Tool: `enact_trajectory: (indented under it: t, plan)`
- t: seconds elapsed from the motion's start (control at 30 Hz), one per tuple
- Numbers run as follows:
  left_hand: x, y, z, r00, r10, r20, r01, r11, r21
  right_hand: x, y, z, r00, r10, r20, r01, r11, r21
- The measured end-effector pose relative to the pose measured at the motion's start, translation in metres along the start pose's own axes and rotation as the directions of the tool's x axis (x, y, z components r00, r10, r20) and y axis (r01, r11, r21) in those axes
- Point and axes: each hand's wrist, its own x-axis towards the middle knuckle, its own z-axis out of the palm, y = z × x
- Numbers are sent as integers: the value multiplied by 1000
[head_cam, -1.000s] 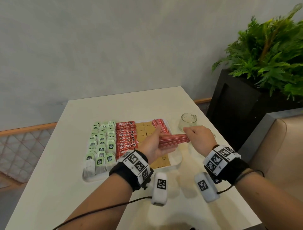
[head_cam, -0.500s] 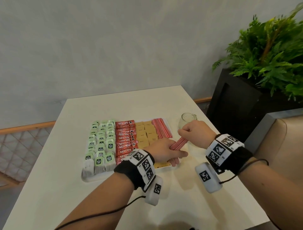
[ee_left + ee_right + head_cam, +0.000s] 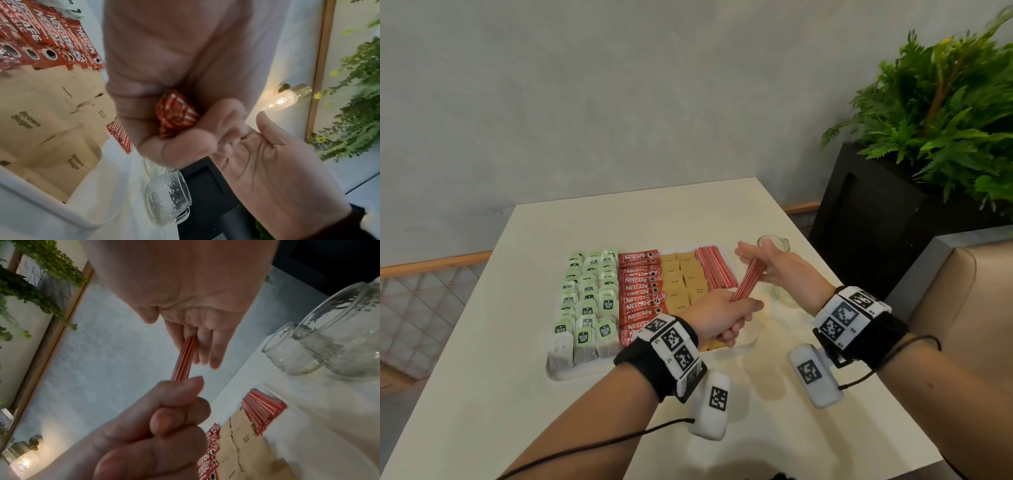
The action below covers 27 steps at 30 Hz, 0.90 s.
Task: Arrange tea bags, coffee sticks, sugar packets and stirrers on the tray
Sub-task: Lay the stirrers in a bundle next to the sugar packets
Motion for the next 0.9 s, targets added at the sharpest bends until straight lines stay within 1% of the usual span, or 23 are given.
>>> enact_trajectory:
  t: [0.07,0.1,0.13,0.2,0.23,0.27,0.3,0.33,0.4,0.47,0.53,0.63,0.73,0.83,0.9]
  plan:
    - [0,0,1,1000,1,6,-1,1000,-9,3,2,-3,994,-22,-106,21,1000,-11]
    - [1,-1,1,1000,1,7,-1,1000,-14,4,2,-4,992,-6,-130,4,1000,-19]
    - [1,-1,1,1000,0,9,1,1000,-21,5,2,-4,995,28,-93,-30,999,-24]
    - [1,-2,1,1000,-5,17,6,999,-49,4,1,-1,995,83,52,-83,996,-12]
    - [1,-1,1,1000,-7,17,9,996,-91,3,1,1,994,86,72,-86,996,0]
    - [1,-1,1,1000,-10,9,12,986,-169,2,1,3,996,67,55,-67,998,4]
    - [1,1,0,1000,-21,-8,18,957,-289,0,2,4,999,36,30,-36,999,-2]
    - [1,2,-1,998,-45,-31,28,903,-429,-2,2,5,1000,0,17,0,1000,-23]
    - [5,4,-7,992,-114,-63,44,750,-660,-7,7,9,996,-66,52,72,988,-137]
    - [10,3,-12,984,-164,-72,47,621,-782,-11,10,15,989,-105,109,128,963,-236]
    - [13,2,-14,978,-188,-86,32,550,-834,-14,8,23,980,-126,151,169,933,-317]
    - [15,3,-13,979,-194,-59,47,498,-866,-11,6,31,969,-186,160,235,892,-386]
    - [15,4,-13,983,-180,22,103,454,-885,-8,8,34,969,-199,147,241,891,-385]
    - [15,3,-14,983,-173,57,127,427,-895,-10,7,34,969,-187,161,233,907,-351]
    - [15,3,-14,982,-167,85,148,412,-899,-10,7,34,972,-183,147,224,912,-344]
